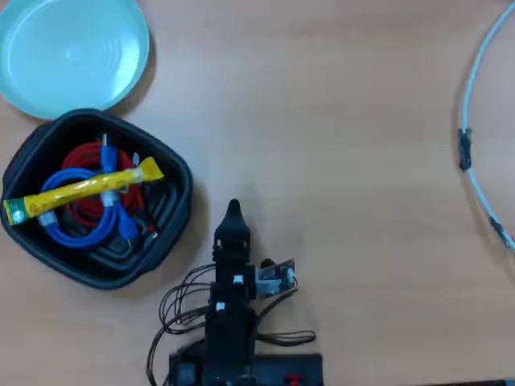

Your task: Pick up the yellow instant coffee stick, then put it in the black bowl

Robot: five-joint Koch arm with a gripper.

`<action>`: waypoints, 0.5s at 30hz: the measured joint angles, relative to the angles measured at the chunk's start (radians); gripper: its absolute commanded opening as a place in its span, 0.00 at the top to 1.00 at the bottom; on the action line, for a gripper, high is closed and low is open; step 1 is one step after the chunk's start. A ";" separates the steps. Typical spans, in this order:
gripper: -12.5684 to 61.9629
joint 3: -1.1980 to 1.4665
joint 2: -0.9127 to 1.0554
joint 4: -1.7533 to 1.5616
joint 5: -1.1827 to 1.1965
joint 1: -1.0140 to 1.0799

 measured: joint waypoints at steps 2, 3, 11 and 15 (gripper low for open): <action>0.19 0.000 0.000 0.000 0.002 0.000; 0.19 0.000 0.000 0.000 0.000 0.000; 0.19 0.002 0.000 0.000 0.000 -0.003; 0.19 0.005 0.000 -0.002 0.000 -0.005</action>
